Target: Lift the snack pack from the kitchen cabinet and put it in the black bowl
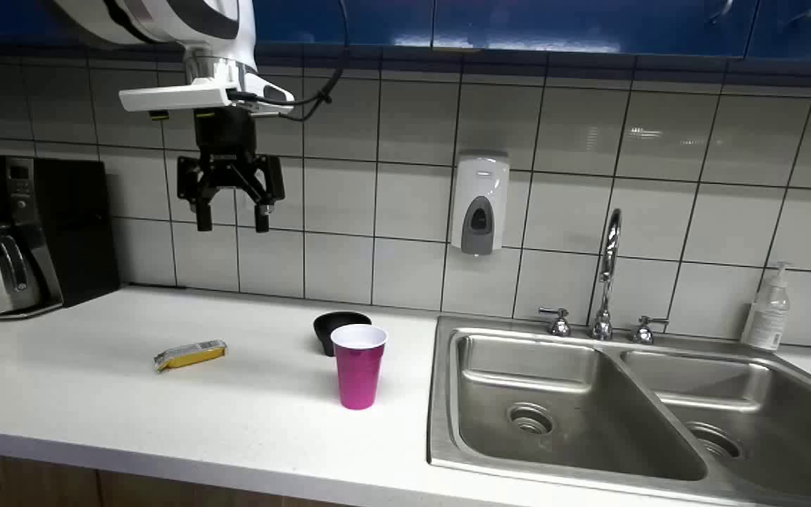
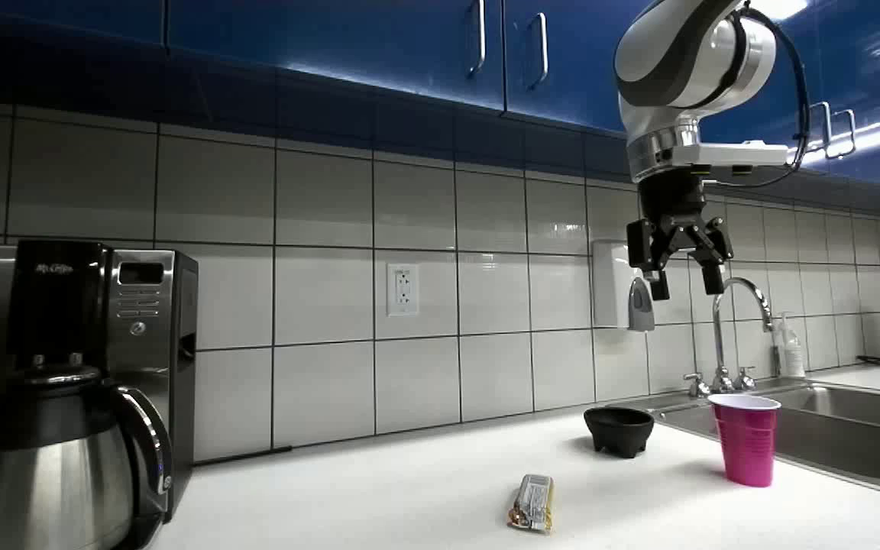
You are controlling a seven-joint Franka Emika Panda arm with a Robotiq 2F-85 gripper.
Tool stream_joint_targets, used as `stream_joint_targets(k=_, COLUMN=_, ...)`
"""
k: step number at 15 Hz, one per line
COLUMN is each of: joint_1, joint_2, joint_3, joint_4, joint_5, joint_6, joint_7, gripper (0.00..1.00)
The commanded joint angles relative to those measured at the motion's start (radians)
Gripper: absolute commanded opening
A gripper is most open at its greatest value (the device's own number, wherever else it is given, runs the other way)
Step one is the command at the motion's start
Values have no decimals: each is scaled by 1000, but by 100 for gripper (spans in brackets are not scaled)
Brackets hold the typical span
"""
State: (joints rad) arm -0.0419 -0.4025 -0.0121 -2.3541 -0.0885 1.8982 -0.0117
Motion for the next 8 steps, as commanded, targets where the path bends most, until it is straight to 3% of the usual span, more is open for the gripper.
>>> stream_joint_targets(k=1, joint_1=4, joint_2=1, joint_3=-4, joint_4=2, joint_5=-1, joint_6=-2, joint_7=1, gripper=100)
stream_joint_targets(k=8, joint_1=4, joint_2=1, joint_3=5, joint_4=-7, joint_5=0, joint_6=9, joint_7=28, gripper=100)
